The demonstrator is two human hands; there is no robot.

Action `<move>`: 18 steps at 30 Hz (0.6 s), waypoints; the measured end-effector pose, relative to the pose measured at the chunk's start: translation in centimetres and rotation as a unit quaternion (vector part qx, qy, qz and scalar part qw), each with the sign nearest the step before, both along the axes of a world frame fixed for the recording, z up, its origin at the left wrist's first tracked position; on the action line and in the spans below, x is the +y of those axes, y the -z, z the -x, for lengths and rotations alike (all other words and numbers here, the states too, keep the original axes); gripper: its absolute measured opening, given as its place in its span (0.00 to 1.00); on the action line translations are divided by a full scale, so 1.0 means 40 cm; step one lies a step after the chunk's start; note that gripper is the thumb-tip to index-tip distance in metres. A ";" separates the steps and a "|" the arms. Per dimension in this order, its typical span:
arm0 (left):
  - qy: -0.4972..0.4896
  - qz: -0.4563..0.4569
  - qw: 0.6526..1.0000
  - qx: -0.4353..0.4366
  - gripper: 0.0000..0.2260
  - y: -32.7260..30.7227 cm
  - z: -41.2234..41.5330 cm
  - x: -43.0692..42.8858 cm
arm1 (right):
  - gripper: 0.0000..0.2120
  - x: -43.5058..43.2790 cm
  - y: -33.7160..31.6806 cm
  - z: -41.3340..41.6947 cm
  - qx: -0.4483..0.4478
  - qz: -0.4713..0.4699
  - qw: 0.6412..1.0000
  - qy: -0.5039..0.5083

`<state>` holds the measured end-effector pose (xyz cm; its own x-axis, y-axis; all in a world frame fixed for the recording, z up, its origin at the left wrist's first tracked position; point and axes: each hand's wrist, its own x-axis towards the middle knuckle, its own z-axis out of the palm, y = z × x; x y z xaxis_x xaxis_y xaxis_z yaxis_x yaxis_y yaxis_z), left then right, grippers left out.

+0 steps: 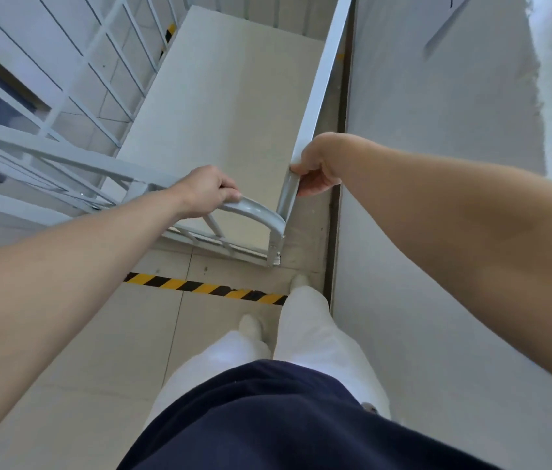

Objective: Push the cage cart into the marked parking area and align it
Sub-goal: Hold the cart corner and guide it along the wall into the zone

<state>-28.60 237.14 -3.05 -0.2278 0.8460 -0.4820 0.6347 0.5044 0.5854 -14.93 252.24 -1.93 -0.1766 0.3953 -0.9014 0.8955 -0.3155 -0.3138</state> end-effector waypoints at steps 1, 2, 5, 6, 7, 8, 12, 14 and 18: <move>0.003 0.001 1.000 0.000 0.10 0.002 0.003 -0.002 | 0.17 -0.011 0.001 0.001 0.006 -0.014 1.000 0.004; 0.006 0.002 1.000 0.000 0.10 0.004 0.007 -0.007 | 0.17 -0.021 0.001 0.001 0.008 -0.026 1.000 0.003; 0.010 0.004 1.000 0.005 0.10 0.002 0.014 -0.024 | 0.17 -0.042 0.000 0.012 -0.003 -0.034 0.999 -0.008; 0.006 0.004 1.000 0.007 0.10 0.000 0.017 -0.034 | 0.17 -0.048 0.000 0.018 -0.005 -0.030 0.999 -0.012; 0.001 0.004 1.000 0.007 0.10 -0.002 0.021 -0.045 | 0.17 -0.056 0.000 0.025 -0.009 -0.026 0.999 -0.018; -0.001 0.004 1.000 0.005 0.10 -0.004 0.026 -0.055 | 0.17 -0.065 0.002 0.033 -0.014 -0.023 0.999 -0.021; -0.009 0.007 1.000 0.001 0.09 -0.011 0.043 -0.088 | 0.17 -0.092 0.009 0.057 -0.023 -0.015 0.999 -0.037; -0.009 0.007 1.000 -0.001 0.10 -0.014 0.048 -0.100 | 0.17 -0.101 0.007 0.064 -0.014 -0.012 0.999 -0.035; -0.001 0.018 1.000 -0.007 0.10 -0.016 0.059 -0.118 | 0.17 -0.109 0.004 0.064 0.006 0.007 1.000 -0.021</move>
